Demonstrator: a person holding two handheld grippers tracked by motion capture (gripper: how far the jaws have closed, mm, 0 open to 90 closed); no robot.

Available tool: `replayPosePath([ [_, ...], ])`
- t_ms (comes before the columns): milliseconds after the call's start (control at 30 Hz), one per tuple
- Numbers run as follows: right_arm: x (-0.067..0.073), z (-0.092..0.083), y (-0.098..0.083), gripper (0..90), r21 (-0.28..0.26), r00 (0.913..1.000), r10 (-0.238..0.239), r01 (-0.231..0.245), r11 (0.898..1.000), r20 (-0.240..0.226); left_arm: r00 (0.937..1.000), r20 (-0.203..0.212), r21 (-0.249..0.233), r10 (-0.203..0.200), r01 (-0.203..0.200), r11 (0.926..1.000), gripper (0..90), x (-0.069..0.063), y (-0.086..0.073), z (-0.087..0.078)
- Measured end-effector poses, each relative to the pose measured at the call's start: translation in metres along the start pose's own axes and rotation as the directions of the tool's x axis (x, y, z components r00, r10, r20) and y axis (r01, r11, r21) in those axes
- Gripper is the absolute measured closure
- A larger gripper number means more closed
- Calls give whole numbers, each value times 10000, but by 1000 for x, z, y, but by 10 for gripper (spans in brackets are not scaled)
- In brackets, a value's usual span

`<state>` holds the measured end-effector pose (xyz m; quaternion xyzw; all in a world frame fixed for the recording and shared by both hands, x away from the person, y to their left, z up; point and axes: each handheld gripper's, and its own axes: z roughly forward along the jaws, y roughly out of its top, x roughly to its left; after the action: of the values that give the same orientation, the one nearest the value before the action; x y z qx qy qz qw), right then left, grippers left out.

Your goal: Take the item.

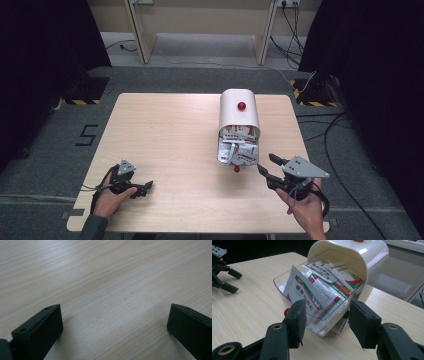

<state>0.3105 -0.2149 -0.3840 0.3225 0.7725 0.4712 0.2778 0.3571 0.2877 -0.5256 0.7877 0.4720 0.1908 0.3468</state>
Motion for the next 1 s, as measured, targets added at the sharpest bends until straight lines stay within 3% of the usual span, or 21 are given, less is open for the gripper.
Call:
replayPosePath([
  [667,10,24,20,493,-114,9967,-623,618,9980,-520,10000,4,-6,1,-1,10000,0,0,0,0],
  [1000,6,38,20,505,-72,9930,-454,449,9990,-1090,10000,-1,0,2,-2,10000,0,0,0,0],
])
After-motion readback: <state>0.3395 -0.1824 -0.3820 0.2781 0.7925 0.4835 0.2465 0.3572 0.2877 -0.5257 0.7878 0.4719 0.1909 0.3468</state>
